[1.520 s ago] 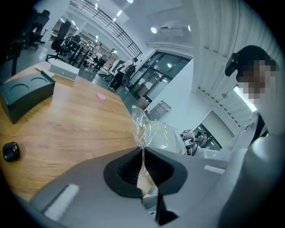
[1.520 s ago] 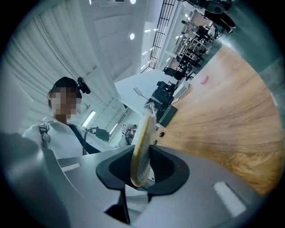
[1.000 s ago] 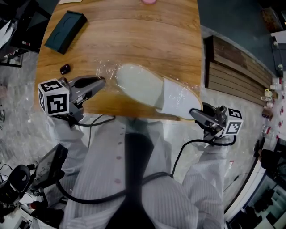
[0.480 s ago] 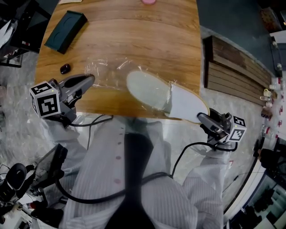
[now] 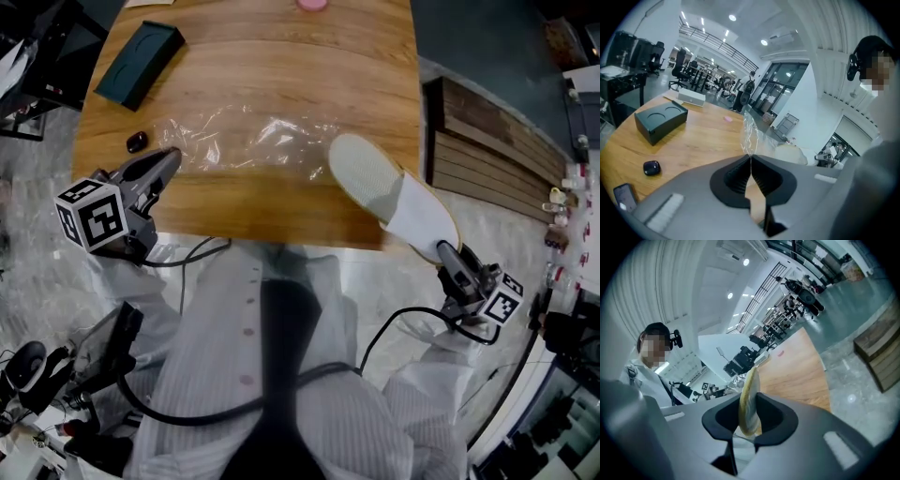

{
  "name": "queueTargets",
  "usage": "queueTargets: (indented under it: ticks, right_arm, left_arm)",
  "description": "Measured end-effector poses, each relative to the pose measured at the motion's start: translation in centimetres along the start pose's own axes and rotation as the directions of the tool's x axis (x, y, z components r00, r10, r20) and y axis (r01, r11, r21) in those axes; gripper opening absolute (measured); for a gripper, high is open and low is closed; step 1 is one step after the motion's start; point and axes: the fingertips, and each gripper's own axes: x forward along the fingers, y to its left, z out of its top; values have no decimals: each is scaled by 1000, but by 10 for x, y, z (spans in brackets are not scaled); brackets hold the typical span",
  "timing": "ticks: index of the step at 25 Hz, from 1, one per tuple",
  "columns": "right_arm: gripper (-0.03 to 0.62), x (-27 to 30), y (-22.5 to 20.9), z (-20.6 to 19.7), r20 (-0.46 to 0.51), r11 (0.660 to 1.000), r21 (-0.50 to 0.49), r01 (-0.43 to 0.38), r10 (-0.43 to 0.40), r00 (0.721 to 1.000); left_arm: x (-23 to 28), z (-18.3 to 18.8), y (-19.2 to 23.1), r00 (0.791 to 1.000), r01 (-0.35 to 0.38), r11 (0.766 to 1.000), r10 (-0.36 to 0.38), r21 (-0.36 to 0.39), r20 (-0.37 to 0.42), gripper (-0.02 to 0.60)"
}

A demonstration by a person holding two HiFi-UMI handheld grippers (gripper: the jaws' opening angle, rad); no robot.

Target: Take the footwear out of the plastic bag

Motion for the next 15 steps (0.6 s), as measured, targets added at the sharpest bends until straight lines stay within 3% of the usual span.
queueTargets:
  ticks: [4, 8, 13, 15]
  right_arm:
    - [89, 0, -4, 5, 76, 977, -95, 189, -182, 980]
    - [91, 30, 4, 13, 168, 902, -210, 376, -346, 923]
    - [91, 82, 30, 33, 386, 835, -249, 491, -380, 841]
    - [92, 102, 42, 37, 438, 796, -287, 533, -385, 812]
  left_arm:
    - [-2, 8, 16, 988, -125, 992, 126, -15, 85, 6]
    - [-1, 20, 24, 945, -251, 967, 253, -37, 207, 6]
    - [4, 30, 9, 854, -409, 912, 367, 41, 368, 6]
    - [10, 31, -5, 838, -426, 902, 361, 77, 409, 6]
